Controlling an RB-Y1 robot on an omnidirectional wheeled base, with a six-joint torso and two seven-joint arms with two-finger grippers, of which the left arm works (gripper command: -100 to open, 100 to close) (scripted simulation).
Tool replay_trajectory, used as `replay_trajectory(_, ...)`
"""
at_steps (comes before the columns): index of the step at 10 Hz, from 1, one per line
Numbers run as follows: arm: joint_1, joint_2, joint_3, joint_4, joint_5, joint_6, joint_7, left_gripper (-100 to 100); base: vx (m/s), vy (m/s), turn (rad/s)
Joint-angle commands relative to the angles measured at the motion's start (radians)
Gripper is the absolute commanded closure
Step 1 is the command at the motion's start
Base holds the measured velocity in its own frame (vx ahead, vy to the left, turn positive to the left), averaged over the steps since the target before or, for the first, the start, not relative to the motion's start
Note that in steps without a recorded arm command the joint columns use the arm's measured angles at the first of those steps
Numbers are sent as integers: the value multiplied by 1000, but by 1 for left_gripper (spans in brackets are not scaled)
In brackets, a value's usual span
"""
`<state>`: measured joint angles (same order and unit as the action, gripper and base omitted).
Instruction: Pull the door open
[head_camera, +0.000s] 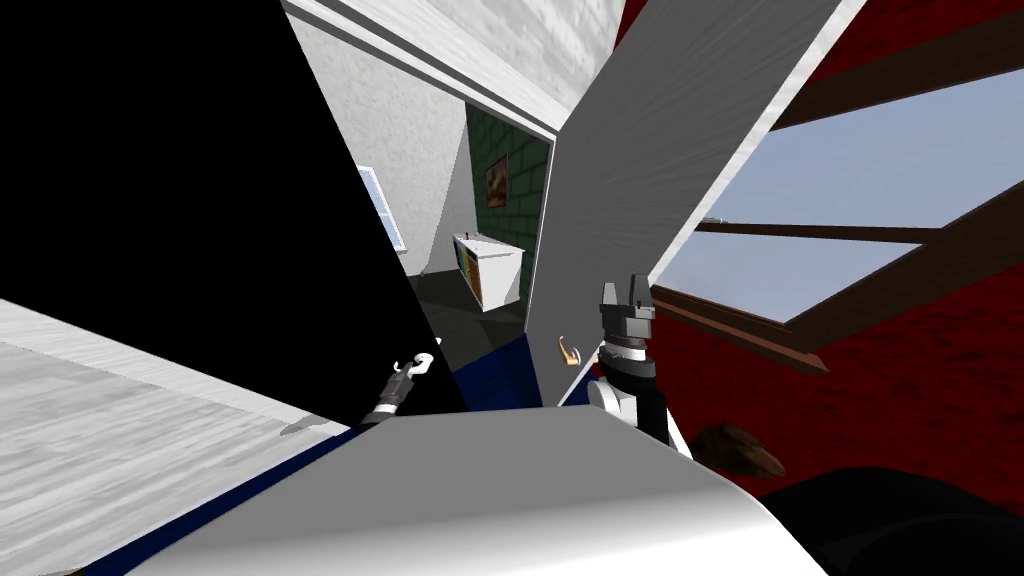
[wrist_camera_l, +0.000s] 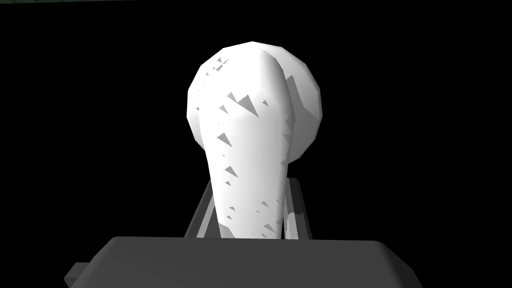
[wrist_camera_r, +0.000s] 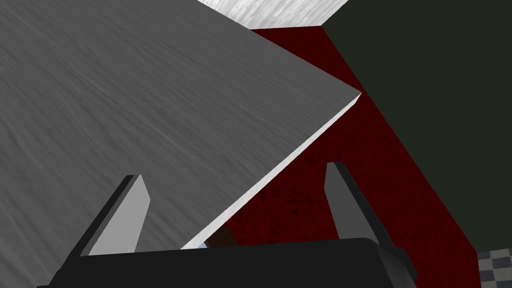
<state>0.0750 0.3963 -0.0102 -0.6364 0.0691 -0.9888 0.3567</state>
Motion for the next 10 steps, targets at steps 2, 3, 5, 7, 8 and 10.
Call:
replay_trajectory(2,19,14,-6,8,-2,-30,16,100,-54,-5,-109)
replay_trajectory(3,30,22,-10,13,-4,-50,24,100,-201,36,-204)
replay_trajectory(5,49,35,-17,21,-7,-82,39,100,-171,55,-151)
replay_trajectory(7,75,53,-26,32,-11,-127,58,100,-199,45,-183)
replay_trajectory(8,81,57,-28,35,-12,-138,63,100,-170,45,-104)
replay_trajectory(10,96,67,-34,42,-14,-164,74,100,-136,29,-92)
